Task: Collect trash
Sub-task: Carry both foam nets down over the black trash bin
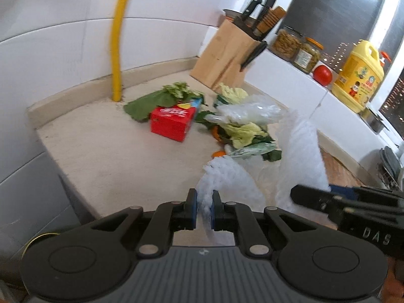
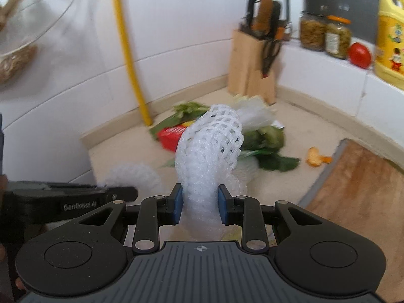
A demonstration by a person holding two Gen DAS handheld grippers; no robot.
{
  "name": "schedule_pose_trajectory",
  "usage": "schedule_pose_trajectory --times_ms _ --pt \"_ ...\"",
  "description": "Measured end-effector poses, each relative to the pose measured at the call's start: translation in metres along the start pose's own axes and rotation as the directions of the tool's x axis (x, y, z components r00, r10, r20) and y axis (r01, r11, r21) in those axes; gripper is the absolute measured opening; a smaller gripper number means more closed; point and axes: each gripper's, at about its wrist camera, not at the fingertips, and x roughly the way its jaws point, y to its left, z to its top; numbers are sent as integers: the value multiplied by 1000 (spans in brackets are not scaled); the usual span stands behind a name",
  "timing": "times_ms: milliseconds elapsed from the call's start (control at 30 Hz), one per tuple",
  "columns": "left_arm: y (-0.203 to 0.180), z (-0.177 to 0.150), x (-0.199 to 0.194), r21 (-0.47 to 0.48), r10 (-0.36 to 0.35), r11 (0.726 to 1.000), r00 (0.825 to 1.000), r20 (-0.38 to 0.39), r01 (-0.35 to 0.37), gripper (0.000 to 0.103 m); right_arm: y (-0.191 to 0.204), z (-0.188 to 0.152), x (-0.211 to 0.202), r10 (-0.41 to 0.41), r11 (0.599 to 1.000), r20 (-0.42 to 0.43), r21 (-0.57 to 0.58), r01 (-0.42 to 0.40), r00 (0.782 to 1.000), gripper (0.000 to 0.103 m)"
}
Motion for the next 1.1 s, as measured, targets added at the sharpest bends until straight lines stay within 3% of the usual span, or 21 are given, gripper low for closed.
schedule_pose_trajectory --times_ms 467,767,1100 --pt "62 -27 -40 -128 127 984 991 34 -121 7 75 -8 26 159 980 -88 -110 -168 983 36" --pt "112 -48 -66 -248 205 950 978 38 -190 7 132 -7 45 243 941 -155 -202 -272 958 35" --pt "150 -65 -79 -333 249 915 968 27 -226 7 181 -12 67 278 904 -226 -268 -334 934 35"
